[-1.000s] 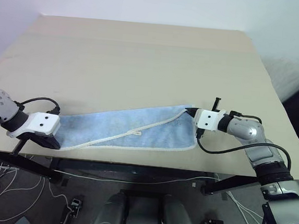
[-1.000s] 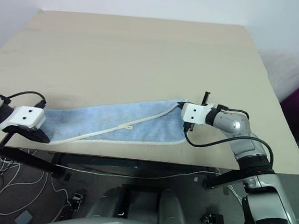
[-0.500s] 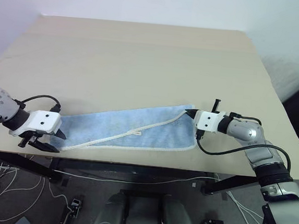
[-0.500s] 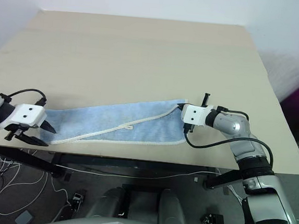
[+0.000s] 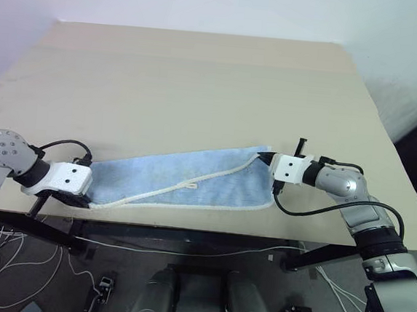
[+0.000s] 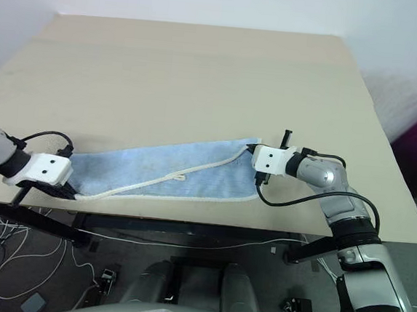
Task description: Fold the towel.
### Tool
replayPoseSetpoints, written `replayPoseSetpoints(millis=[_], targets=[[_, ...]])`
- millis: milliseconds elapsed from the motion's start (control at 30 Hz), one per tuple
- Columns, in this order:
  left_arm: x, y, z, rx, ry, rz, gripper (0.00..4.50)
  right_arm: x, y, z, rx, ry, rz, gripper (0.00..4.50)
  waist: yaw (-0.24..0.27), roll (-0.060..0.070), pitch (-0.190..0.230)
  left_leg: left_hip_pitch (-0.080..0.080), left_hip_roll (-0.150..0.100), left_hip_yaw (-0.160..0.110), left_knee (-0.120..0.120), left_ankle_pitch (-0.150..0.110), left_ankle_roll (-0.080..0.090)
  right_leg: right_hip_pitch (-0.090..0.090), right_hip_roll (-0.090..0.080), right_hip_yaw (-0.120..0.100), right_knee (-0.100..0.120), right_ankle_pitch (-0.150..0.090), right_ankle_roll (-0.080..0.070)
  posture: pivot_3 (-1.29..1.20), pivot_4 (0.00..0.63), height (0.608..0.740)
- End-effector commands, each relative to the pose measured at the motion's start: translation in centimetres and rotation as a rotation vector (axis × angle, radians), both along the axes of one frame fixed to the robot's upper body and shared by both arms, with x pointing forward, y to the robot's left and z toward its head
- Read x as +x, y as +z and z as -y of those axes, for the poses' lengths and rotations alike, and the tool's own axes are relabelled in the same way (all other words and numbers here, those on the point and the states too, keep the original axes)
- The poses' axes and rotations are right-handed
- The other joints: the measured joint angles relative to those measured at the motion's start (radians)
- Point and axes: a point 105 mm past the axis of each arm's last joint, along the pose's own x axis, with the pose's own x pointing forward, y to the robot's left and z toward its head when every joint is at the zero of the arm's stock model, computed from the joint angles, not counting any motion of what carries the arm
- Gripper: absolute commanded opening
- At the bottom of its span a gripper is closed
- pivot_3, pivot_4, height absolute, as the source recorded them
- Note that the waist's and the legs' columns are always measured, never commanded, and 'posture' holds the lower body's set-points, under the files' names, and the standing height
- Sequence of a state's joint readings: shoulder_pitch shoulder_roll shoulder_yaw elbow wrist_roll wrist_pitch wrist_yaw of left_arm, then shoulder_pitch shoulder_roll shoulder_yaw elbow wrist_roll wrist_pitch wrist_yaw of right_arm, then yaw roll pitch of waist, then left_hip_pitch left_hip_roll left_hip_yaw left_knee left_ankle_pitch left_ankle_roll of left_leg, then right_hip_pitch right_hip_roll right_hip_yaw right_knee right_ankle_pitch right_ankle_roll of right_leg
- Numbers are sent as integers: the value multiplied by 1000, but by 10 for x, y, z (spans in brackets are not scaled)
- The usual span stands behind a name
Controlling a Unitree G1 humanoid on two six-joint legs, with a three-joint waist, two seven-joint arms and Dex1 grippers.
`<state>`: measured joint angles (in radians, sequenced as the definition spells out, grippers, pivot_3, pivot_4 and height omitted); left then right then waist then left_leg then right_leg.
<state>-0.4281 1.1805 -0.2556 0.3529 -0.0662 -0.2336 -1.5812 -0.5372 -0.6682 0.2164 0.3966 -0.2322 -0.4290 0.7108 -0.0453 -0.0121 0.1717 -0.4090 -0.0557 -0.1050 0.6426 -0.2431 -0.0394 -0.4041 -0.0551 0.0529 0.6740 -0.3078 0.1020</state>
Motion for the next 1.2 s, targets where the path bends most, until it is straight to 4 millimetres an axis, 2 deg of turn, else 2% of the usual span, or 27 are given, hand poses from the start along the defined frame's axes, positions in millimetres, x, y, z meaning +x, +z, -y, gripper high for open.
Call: replayPoseSetpoints(millis=[33, 167, 333, 600, 700, 933, 1100, 1200], targets=[[2, 7, 1, -25, -2, 30, 41, 2, 13, -5, 24, 16, 53, 0, 0, 0, 0, 0, 0, 0, 0, 0, 0, 0, 0, 0, 0, 0, 0, 0, 150, 740], [5, 14, 4, -74, 16, 44, 41, 2, 13, -5, 22, 15, 54, 0, 0, 0, 0, 0, 0, 0, 0, 0, 0, 0, 0, 0, 0, 0, 0, 0, 150, 740], [15, 47, 18, -260, 87, 89, 41, 1, 12, -4, 22, 16, 51, 0, 1, 0, 0, 0, 0, 0, 1, 0, 0, 0, 0, 0, 0, 0, 0, 0, 150, 740], [32, 78, 9, -346, 186, 219, 41, 3, 21, 0, 34, 12, 64, 0, -1, 0, 0, 0, 0, 0, 1, 0, 0, 0, 0, 0, 1, 0, 0, 0, 150, 740], [40, 90, 5, -389, 224, 294, 41, 8, 36, 4, 35, 0, 102, 0, -1, 0, 0, 0, 0, 0, 1, 0, 0, 0, 0, 0, 1, 0, 0, 0, 150, 740], [65, 117, 1, -495, 310, 457, 41, 23, 85, 23, -13, -34, 231, 0, 2, 0, 0, 0, 0, 0, 2, 0, 0, 0, 0, 0, 1, 0, 0, 0, 150, 740], [93, 154, 3, -658, 401, 625, 41, 32, 128, 39, -39, -73, 327, 0, 1, 0, 1, -1, -1, 0, 3, 0, 0, -1, -1, -1, 2, 0, 0, 0, 150, 740], [120, 181, -2, -736, 513, 791, 41, 42, 155, 50, -29, -123, 373, 0, -1, 0, 1, -2, -1, 0, 4, 0, 0, -2, -1, 0, 3, 0, 0, 0, 150, 740]])
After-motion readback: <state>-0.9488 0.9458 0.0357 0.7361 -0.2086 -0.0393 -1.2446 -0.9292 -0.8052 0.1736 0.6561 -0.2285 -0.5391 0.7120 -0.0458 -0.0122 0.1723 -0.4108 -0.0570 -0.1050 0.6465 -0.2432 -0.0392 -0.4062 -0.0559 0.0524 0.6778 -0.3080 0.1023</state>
